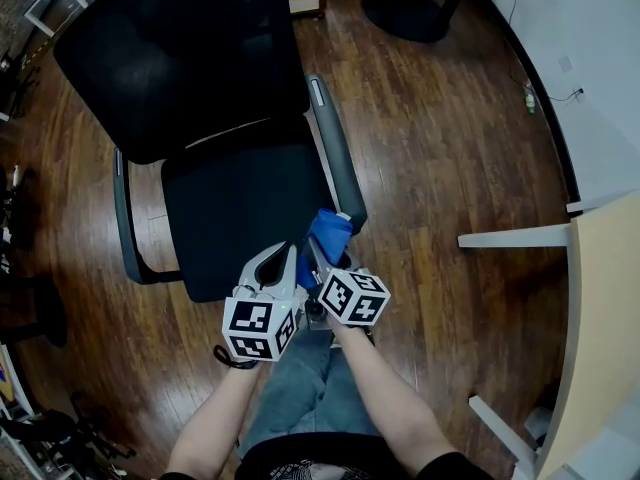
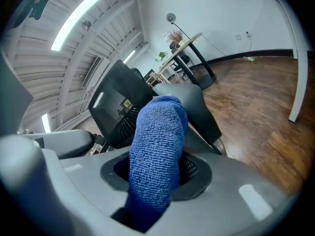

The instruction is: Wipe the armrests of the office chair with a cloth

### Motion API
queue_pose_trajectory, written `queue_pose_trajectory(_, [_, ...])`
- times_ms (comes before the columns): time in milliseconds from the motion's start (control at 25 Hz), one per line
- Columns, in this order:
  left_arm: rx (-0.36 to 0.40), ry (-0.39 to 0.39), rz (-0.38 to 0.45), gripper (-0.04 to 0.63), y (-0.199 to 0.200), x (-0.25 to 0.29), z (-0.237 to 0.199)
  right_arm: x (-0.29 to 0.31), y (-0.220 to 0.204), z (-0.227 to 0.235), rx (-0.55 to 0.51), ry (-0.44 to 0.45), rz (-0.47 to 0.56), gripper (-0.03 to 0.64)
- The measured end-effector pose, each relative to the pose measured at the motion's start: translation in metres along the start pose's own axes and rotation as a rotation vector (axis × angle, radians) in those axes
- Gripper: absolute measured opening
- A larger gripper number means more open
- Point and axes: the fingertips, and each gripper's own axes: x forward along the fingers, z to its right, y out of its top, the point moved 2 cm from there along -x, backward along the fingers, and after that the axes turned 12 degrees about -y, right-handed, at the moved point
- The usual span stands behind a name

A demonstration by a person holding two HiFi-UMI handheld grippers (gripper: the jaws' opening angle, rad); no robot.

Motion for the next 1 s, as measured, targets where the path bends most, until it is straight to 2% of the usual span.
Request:
queue_pose_trajectory(440, [0.005, -0.005, -0.017, 0.003, -0.042, -0.005, 0.023, 0.002, -0.039, 0.042, -0.002, -0.008, -0.046, 0.138])
queue_pose_trajectory(720, [0.056, -0.032, -0.041, 0.003, -0.056, 0.007, 0.025, 0.013, -0.062, 0.065, 0.041, -0.013, -0.061, 0.138])
queue_pose_trajectory(880, [0.074, -0.056, -0.058, 0.003, -0.060, 0.014, 0.030, 0.010, -0.064, 0.074, 0.030, -0.022, -0.044, 0.138])
queue_pose_trajectory(1000, [0.082, -0.068, -0.072, 0.004, -0.060, 0.021, 0.036, -0.005, -0.050, 0.082, 0.028, -0.036, 0.001, 0.138])
